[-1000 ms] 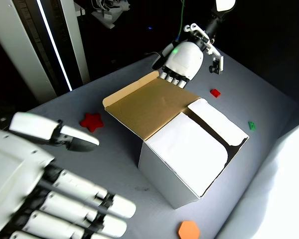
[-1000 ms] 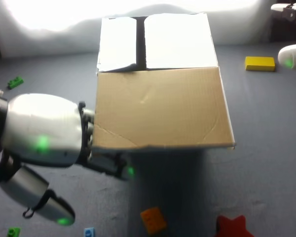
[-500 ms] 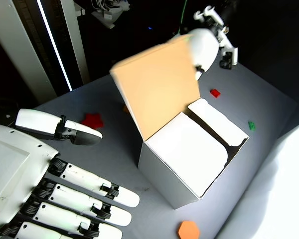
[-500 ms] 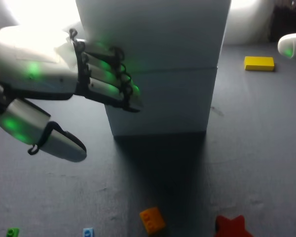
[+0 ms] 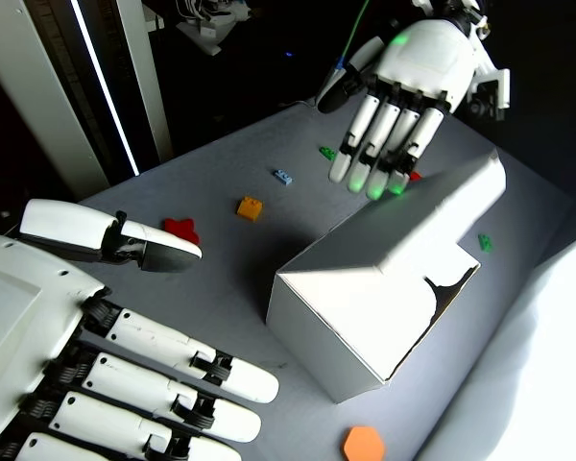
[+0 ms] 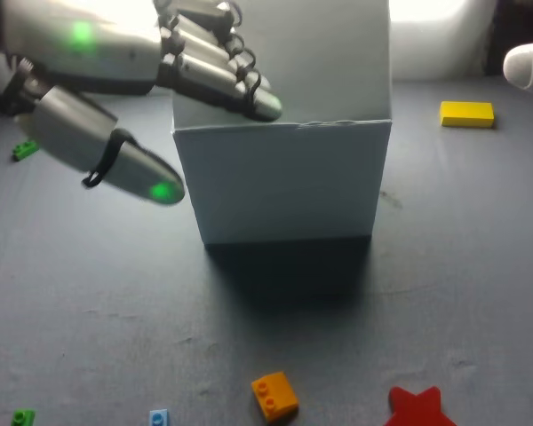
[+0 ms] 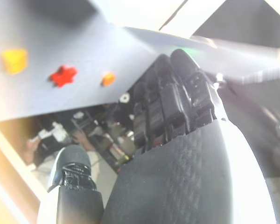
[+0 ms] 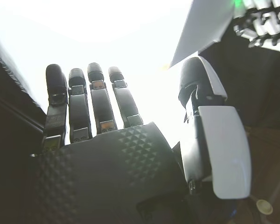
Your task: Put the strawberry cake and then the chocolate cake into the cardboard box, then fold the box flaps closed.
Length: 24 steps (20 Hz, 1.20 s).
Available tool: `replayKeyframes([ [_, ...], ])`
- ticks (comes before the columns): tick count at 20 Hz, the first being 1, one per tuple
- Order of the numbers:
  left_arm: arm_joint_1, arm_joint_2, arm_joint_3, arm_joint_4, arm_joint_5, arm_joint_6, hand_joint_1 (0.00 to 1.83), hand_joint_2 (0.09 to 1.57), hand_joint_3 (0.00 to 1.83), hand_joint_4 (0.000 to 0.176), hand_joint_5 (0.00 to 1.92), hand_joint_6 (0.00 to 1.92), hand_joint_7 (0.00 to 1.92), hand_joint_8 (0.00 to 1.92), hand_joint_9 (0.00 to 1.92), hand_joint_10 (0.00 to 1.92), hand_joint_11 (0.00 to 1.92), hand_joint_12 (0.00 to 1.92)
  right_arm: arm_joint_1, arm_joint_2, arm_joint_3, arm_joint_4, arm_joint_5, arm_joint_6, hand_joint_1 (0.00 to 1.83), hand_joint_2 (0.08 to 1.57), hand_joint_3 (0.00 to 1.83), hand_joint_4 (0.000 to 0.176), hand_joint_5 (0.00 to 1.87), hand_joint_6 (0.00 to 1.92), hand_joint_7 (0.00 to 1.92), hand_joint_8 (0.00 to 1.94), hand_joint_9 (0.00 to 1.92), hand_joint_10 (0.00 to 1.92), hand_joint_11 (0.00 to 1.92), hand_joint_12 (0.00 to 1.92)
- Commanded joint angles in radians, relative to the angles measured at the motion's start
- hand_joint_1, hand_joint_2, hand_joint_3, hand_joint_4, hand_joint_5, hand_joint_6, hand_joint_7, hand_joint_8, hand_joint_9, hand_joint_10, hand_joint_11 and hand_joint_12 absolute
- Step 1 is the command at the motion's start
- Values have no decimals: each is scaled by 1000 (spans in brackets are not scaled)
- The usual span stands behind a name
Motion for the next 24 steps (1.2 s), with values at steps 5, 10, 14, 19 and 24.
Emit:
replayKeyframes([
  [5,-7,-124,182,-71,4,-2,14,1199,8,0,280,6,341,3,403,7,0,1218,7,13,3,6,126,11,0,1237,2,0,0,1,6,2,1,0,0,20],
  [10,36,-227,333,-60,4,-2,0,1205,3,0,278,1,316,0,373,1,0,1196,7,13,3,6,126,11,0,1280,0,0,37,2,68,1,43,5,1,199],
  [14,91,-212,302,-47,9,-2,0,1204,3,0,291,3,334,5,387,5,0,1171,5,13,3,5,127,11,0,1272,0,0,57,7,75,9,22,9,13,20],
  [19,60,-192,289,-46,6,-3,77,1196,0,0,333,16,354,9,389,5,0,1168,5,13,3,5,127,11,0,1268,0,0,74,3,59,3,30,13,0,113],
  [24,-27,-140,251,7,-13,-26,49,1172,0,11,295,0,323,3,345,2,0,1107,5,13,3,5,127,11,0,1232,2,0,108,6,145,7,128,28,0,543],
])
